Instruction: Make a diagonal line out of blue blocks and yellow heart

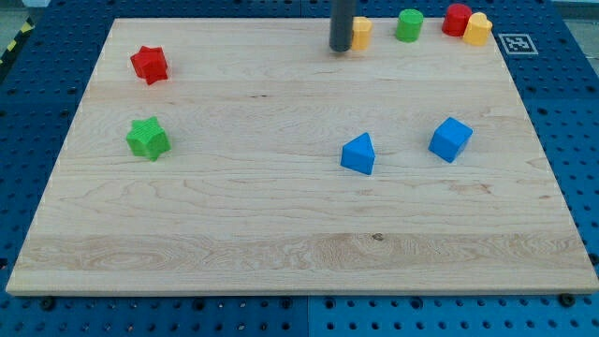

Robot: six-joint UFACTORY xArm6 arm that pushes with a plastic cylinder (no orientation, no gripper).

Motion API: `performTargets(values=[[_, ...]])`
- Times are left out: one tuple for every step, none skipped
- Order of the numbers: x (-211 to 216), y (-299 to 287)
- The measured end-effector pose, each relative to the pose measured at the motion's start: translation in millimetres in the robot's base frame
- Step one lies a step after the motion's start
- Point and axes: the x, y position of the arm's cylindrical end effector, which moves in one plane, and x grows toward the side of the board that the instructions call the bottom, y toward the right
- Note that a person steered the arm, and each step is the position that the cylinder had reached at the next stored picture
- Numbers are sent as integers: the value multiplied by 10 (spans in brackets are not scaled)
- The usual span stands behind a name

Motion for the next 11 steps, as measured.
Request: performTargets(values=[[-180,655],[-167,888],[23,781],[634,805],[953,1476],[1092,2414],[1764,2450],[2193,1987],[2437,1375],[2059,1159],[1356,1482]])
